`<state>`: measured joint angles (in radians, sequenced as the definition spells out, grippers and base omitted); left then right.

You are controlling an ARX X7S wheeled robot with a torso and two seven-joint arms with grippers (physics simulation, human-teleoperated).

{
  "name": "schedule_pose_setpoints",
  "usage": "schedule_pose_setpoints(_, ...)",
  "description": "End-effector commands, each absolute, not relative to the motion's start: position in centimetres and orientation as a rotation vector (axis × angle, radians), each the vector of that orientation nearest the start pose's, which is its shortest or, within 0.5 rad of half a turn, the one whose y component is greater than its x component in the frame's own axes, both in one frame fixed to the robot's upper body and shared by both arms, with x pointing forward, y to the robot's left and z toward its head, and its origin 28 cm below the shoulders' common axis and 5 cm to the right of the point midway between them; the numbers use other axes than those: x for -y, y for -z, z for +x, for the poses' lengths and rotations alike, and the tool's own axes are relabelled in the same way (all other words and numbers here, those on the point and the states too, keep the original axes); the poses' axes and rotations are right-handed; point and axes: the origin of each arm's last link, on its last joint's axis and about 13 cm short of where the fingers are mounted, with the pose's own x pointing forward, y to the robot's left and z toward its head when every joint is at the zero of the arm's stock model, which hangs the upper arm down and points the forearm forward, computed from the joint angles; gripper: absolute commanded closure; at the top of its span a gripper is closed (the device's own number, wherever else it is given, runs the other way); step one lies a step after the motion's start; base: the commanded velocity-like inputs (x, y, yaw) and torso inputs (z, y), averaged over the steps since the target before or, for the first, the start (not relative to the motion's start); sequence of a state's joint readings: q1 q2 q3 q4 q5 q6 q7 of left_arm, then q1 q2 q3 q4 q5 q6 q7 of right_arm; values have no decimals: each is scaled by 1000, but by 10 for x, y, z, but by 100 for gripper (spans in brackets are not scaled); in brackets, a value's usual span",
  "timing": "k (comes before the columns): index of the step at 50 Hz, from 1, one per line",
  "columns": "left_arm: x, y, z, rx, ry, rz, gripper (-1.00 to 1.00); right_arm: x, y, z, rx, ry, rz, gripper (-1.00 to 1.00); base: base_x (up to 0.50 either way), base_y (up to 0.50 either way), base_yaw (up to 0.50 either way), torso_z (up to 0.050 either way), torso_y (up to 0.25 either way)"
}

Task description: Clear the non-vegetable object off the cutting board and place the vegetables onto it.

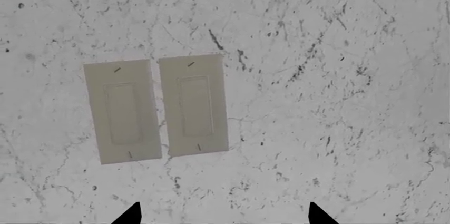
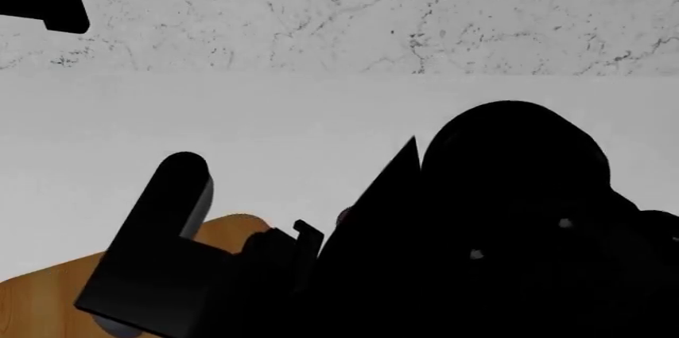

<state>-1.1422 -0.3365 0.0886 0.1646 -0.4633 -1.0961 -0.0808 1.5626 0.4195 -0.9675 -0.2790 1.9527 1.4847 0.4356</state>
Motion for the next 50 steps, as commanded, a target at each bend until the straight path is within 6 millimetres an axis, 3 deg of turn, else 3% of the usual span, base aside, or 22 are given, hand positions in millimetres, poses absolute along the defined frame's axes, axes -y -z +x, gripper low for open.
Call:
schedule_pose_setpoints(1,-254,-312,321,168,106,62,-100,49,-288,227,-653,-1150,-720,-100,0,0,0,0,0)
schedule_pose_setpoints(35,-256,-310,321,166,99,58,-100,54,-255,235,-741,-1147,-646,-100,0,0,0,0,0)
schedule_pose_setpoints(42,-256,-310,321,167,101,57,-100,55,-257,235,-741,-1129,-647,-100,0,0,0,0,0)
schedule_pose_setpoints(43,-256,-309,321,167,101,58,-100,55,-258,234,-740,-1130,-651,100,0,0,0,0,0)
schedule_pose_setpoints(50,-257,-309,320,166,98,54,-100,56,-262,230,-734,-1122,-670,100,0,0,0,0,0)
